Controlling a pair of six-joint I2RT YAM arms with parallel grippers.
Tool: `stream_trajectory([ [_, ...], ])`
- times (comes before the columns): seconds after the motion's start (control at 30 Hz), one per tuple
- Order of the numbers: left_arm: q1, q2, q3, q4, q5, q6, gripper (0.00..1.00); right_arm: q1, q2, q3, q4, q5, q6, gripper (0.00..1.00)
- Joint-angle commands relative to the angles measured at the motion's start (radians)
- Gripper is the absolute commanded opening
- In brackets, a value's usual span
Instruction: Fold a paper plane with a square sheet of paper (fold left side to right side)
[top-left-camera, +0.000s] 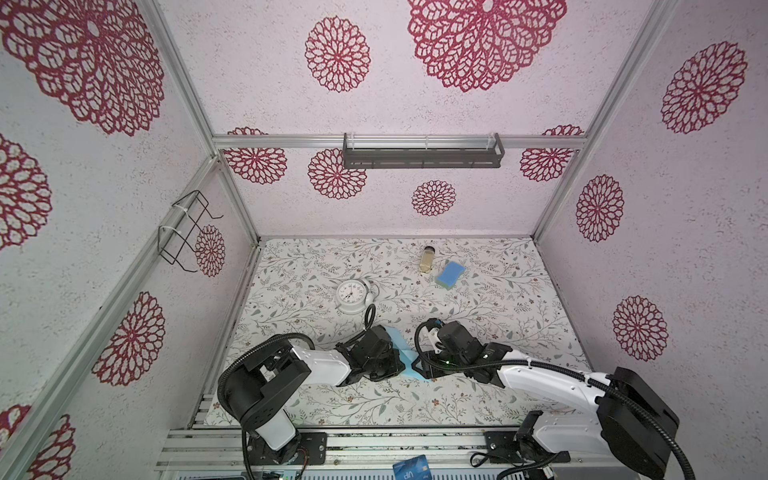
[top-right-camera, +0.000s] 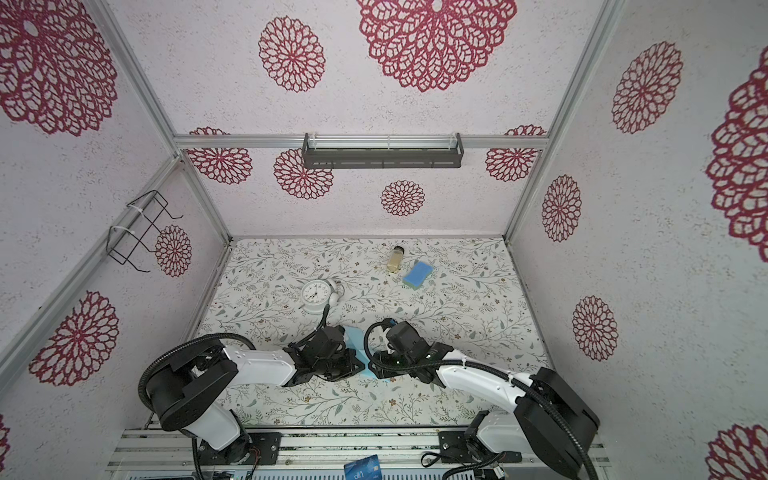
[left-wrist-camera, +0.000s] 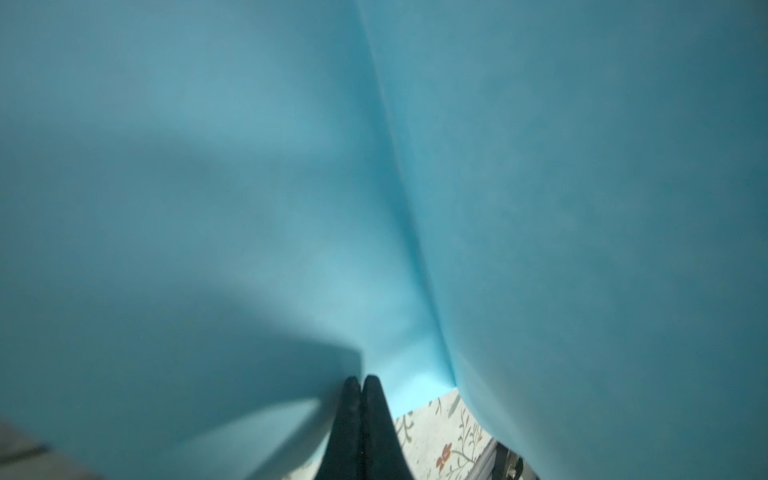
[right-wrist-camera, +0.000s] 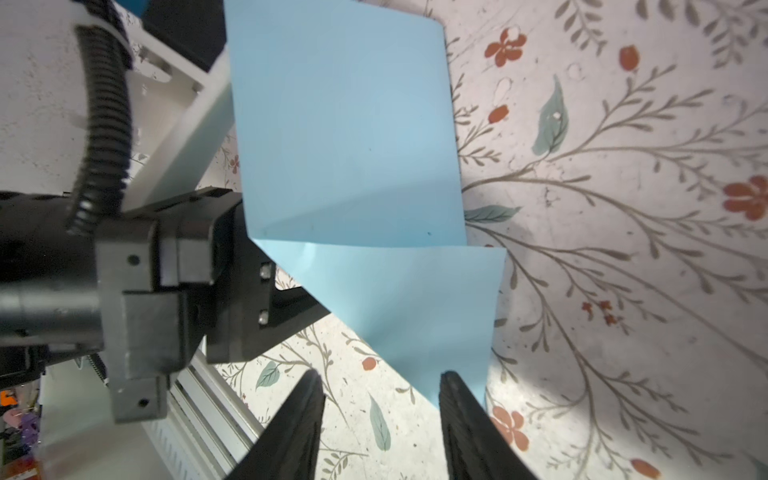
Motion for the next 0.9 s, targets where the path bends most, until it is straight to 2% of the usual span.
stream_trajectory([
  [0.0, -0.001, 0.014, 0.011, -0.041, -0.016, 0.011, 0.0, 0.011, -0.035, 0.012, -0.045, 0.054, -0.082, 0.5],
  [0.43, 0.005, 0.014, 0.015, -0.05, -0.011, 0.019, 0.0, 0.104, 0.049, 0.015, 0.002, 0.29, -0.161, 0.48],
  [0.87, 0.006, 0.016, 0.014, -0.044, -0.009, 0.02, 0.0, 0.134, 0.124, 0.034, 0.055, 0.293, -0.182, 0.41],
])
